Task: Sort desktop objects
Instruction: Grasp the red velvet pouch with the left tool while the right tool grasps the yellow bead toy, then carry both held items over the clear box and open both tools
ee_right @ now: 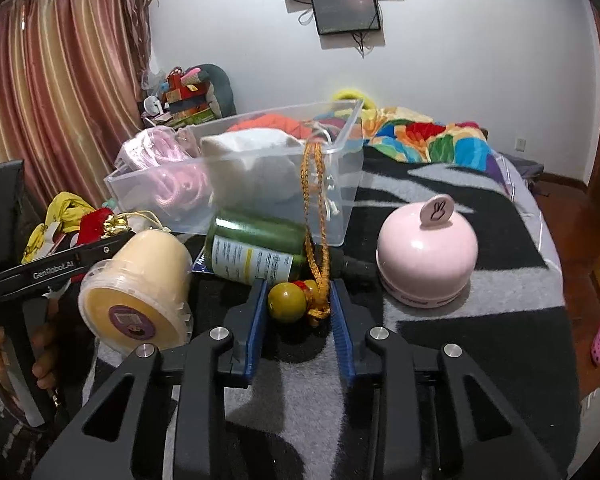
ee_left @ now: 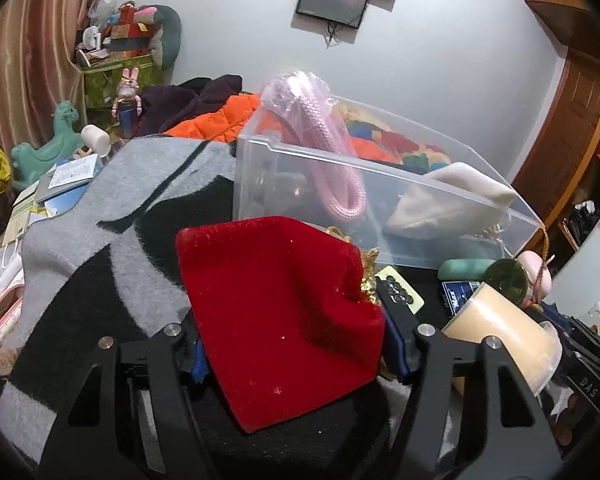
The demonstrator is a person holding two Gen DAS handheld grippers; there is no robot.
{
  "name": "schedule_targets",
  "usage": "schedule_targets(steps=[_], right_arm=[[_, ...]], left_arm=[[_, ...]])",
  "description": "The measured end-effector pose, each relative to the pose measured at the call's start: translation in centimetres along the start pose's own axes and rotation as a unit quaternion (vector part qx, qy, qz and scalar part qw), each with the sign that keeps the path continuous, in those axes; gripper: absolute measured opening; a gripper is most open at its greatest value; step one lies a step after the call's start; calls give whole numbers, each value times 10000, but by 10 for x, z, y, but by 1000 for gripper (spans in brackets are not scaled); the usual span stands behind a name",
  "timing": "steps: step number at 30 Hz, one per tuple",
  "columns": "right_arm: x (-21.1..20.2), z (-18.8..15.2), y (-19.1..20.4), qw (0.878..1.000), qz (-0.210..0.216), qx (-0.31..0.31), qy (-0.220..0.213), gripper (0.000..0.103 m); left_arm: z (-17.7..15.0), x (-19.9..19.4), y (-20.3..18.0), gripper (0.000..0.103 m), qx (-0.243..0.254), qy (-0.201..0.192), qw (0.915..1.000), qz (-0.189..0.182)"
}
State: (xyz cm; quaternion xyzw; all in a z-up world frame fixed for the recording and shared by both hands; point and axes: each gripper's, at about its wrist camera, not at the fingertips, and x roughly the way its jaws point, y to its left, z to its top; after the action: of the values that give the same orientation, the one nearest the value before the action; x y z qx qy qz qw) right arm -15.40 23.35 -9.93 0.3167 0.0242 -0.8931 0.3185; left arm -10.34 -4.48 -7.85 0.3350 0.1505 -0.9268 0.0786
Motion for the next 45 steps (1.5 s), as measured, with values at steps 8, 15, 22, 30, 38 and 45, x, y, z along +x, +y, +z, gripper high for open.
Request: schedule_targets(steps=[8, 15, 22, 30, 38, 45], right_arm=[[-19, 6, -6, 9995, -58, -78, -290, 28], [-28, 13, -13, 9991, 13, 98, -407, 28], [-25, 12, -7, 9994, 23, 43, -342, 28], [-29, 12, -3, 9992, 65, 4, -390, 28], [-39, 19, -2, 9983, 208, 115, -531, 28], [-47, 52, 15, 9955, 378, -130, -859, 28]], left_arm=[[-5, -13, 9, 65, -63, -246, 9988, 423], [-4, -23, 6, 65, 180, -97, 9998, 22], [-8, -23, 1, 72, 385, 64, 9992, -77], [-16, -42, 7, 54, 493, -194, 9980, 340], [-12, -67, 11, 38, 446, -512, 9972, 308], [4, -78, 9, 36, 393, -660, 9970, 82]])
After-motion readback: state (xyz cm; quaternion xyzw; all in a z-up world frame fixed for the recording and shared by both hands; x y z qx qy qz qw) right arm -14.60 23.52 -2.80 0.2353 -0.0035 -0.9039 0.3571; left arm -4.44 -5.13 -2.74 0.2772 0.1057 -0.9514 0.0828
